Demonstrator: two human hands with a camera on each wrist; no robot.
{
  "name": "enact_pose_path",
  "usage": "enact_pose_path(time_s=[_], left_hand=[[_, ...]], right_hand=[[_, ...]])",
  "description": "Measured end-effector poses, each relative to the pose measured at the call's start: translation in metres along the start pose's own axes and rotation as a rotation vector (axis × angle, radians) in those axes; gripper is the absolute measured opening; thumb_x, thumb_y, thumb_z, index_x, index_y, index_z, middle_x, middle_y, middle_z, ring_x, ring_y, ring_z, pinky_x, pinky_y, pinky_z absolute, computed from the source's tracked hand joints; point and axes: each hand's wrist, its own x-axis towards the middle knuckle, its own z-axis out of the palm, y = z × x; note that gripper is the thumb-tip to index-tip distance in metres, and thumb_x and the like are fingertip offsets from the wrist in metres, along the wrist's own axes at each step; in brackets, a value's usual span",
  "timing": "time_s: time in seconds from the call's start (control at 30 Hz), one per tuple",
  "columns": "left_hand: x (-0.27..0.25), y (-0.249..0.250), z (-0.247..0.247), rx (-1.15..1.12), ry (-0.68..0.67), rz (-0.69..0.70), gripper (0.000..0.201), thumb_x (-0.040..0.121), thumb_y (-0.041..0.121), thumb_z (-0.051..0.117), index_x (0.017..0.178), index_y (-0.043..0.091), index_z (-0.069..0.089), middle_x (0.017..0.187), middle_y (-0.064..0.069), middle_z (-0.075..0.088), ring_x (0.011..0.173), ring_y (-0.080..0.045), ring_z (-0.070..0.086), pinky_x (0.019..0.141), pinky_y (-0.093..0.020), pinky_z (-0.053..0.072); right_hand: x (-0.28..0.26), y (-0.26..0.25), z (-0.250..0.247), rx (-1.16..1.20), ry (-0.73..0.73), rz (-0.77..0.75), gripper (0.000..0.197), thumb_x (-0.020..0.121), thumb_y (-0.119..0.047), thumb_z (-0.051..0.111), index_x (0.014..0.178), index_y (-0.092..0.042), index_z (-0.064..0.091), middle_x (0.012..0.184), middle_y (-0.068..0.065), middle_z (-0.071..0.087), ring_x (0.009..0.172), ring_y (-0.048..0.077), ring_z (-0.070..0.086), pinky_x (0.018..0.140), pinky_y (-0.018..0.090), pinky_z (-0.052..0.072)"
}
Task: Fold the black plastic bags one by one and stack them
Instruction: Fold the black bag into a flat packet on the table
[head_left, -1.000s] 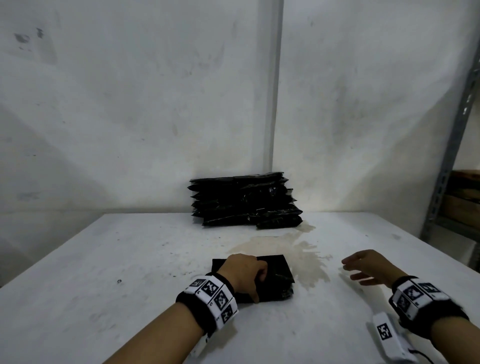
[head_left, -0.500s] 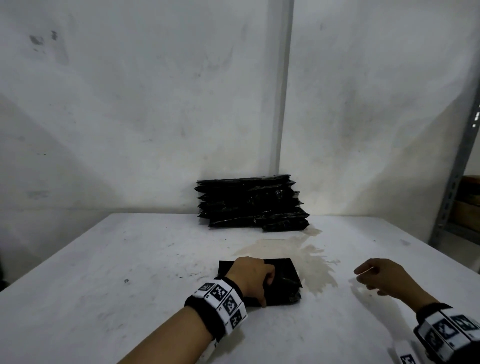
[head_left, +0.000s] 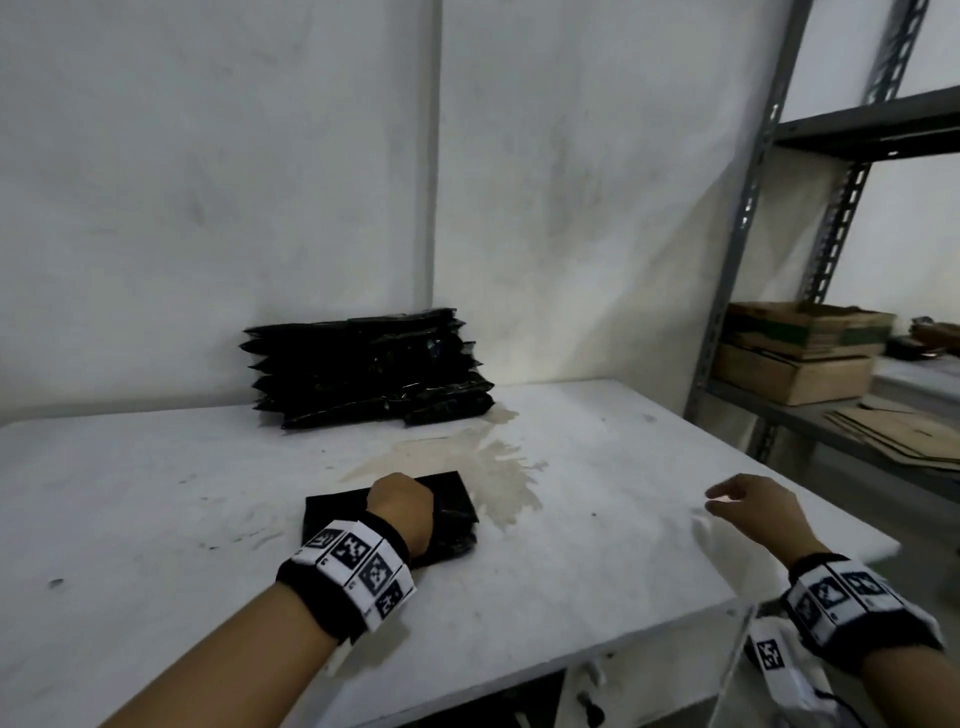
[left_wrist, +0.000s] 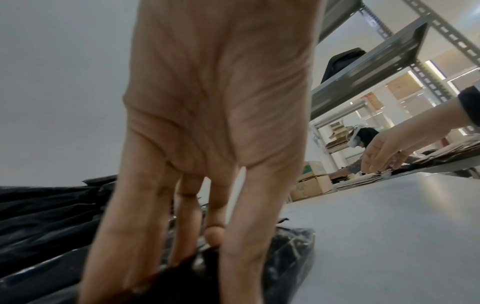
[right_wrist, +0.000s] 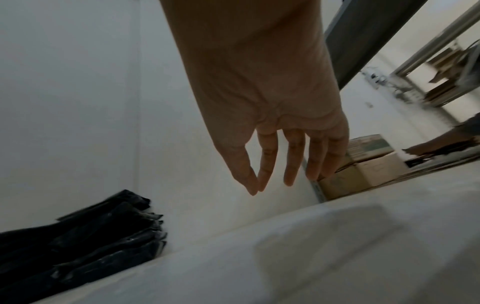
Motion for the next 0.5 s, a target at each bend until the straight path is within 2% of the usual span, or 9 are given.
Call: enact_pose_path(time_s=[0.07, 0.1, 0.17, 0.2, 0.27, 0.37, 0.43, 0.5], left_hand=[[0.002, 0.007, 0.0, 0.075, -0.003, 0.015, 0.029, 0.099, 0.018, 0.045, 0.125, 0.011, 0.056, 0.129, -0.007, 0.057, 0.119, -0.024, 0.055, 0.091, -0.03, 0.045], [0.001, 0.01, -0.001, 0.099, 0.001, 0.024, 0.03, 0.101, 0.017, 0.041, 0.127, 0.01, 0.055, 0.131, -0.008, 0.056, 0.121, -0.024, 0.053, 0.093, -0.029, 0.044], [0.003, 0.014, 0.0, 0.126, -0.003, 0.019, 0.032, 0.102, 0.016, 0.037, 0.129, 0.008, 0.053, 0.134, -0.008, 0.054, 0.124, -0.024, 0.051, 0.096, -0.029, 0.043], [0.004, 0.015, 0.001, 0.136, -0.013, 0.016, 0.033, 0.102, 0.015, 0.037, 0.13, 0.008, 0.053, 0.134, -0.008, 0.054, 0.124, -0.024, 0.051, 0.097, -0.03, 0.043], [0.004, 0.016, 0.001, 0.148, -0.028, 0.005, 0.033, 0.102, 0.015, 0.037, 0.13, 0.008, 0.053, 0.135, -0.008, 0.053, 0.124, -0.024, 0.051, 0.098, -0.03, 0.043], [0.003, 0.017, -0.003, 0.146, -0.023, 0.022, 0.035, 0.103, 0.016, 0.035, 0.134, 0.007, 0.049, 0.139, -0.009, 0.05, 0.128, -0.025, 0.048, 0.102, -0.032, 0.039], [-0.001, 0.017, -0.004, 0.156, -0.011, 0.048, 0.037, 0.103, 0.015, 0.033, 0.137, 0.006, 0.046, 0.142, -0.011, 0.047, 0.131, -0.027, 0.045, 0.103, -0.034, 0.037], [-0.002, 0.015, -0.005, 0.131, 0.01, 0.05, 0.034, 0.102, 0.015, 0.037, 0.132, 0.008, 0.05, 0.138, -0.011, 0.051, 0.126, -0.026, 0.049, 0.1, -0.033, 0.04]], right_hand=[[-0.003, 0.025, -0.001, -0.035, 0.023, 0.174, 0.024, 0.079, -0.037, 0.075, 0.099, -0.027, 0.065, 0.12, 0.013, 0.061, 0.11, 0.032, 0.056, 0.095, 0.039, 0.042], [-0.004, 0.039, 0.0, -0.052, 0.013, 0.281, 0.037, 0.08, -0.045, 0.072, 0.11, -0.027, 0.061, 0.129, 0.017, 0.052, 0.117, 0.037, 0.049, 0.1, 0.045, 0.038], [-0.006, 0.064, 0.002, -0.054, -0.026, 0.436, 0.064, 0.083, -0.054, 0.066, 0.133, -0.019, 0.047, 0.142, 0.024, 0.035, 0.128, 0.045, 0.036, 0.107, 0.054, 0.032], [-0.008, 0.072, 0.003, -0.027, -0.052, 0.464, 0.072, 0.085, -0.053, 0.063, 0.139, -0.011, 0.04, 0.144, 0.027, 0.032, 0.131, 0.047, 0.033, 0.108, 0.056, 0.032], [-0.014, 0.075, 0.005, 0.048, -0.086, 0.44, 0.071, 0.09, -0.042, 0.062, 0.141, -0.001, 0.035, 0.143, 0.032, 0.034, 0.134, 0.045, 0.031, 0.108, 0.052, 0.034], [-0.022, 0.071, 0.008, 0.148, -0.018, 0.441, 0.063, 0.093, -0.032, 0.06, 0.138, 0.004, 0.035, 0.141, 0.033, 0.036, 0.136, 0.043, 0.027, 0.108, 0.046, 0.031], [-0.025, 0.065, 0.007, 0.186, 0.005, 0.471, 0.066, 0.093, -0.044, 0.057, 0.139, -0.002, 0.036, 0.14, 0.03, 0.038, 0.133, 0.043, 0.032, 0.107, 0.049, 0.032], [-0.029, 0.061, 0.006, 0.177, 0.05, 0.523, 0.061, 0.094, -0.054, 0.045, 0.138, -0.013, 0.036, 0.139, 0.027, 0.041, 0.127, 0.045, 0.038, 0.108, 0.051, 0.029]])
